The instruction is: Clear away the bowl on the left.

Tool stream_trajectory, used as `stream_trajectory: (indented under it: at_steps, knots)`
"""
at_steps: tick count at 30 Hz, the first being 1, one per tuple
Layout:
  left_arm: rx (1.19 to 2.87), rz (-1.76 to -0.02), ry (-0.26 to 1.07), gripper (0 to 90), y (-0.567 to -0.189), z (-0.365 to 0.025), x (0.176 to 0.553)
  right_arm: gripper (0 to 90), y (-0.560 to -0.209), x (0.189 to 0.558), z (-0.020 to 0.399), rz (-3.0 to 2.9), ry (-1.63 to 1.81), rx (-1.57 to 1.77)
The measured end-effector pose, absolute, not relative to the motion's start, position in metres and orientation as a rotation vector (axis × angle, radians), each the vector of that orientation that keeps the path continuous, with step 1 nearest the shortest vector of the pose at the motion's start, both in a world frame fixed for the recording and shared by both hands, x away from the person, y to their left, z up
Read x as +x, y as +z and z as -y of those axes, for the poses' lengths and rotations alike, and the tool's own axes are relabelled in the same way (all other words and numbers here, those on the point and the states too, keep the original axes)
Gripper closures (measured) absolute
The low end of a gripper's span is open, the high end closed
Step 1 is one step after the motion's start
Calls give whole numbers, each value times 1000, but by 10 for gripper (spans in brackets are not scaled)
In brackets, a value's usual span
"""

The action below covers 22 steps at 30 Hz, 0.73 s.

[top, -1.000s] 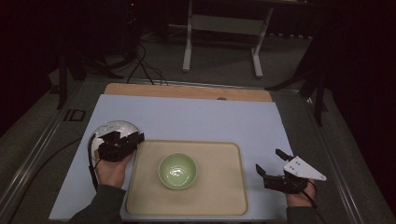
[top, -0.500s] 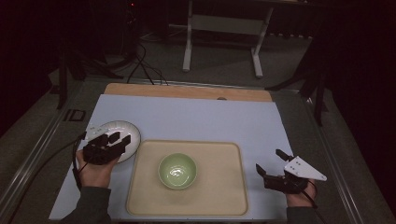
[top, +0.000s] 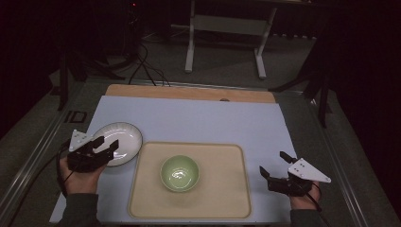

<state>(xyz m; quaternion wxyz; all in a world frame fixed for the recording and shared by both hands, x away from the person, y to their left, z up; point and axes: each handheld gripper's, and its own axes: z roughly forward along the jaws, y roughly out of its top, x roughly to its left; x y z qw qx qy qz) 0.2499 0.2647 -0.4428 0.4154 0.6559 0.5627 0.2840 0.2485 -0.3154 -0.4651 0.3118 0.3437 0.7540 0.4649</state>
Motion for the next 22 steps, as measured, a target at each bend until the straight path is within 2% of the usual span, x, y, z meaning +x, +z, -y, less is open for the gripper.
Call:
stream_trajectory:
  at_steps: [7,13,22]
  knots:
    - [1641,-1455,800,348,-450,-274,245,109,-466,249,316,-1985,1226,926]
    - [1603,-1472,791,265,-457,-278,240,109,-466,250,317,-1980,1225,947]
    - [1574,-1497,804,230,-457,-284,234,108,-467,251,319,-1967,1226,962]
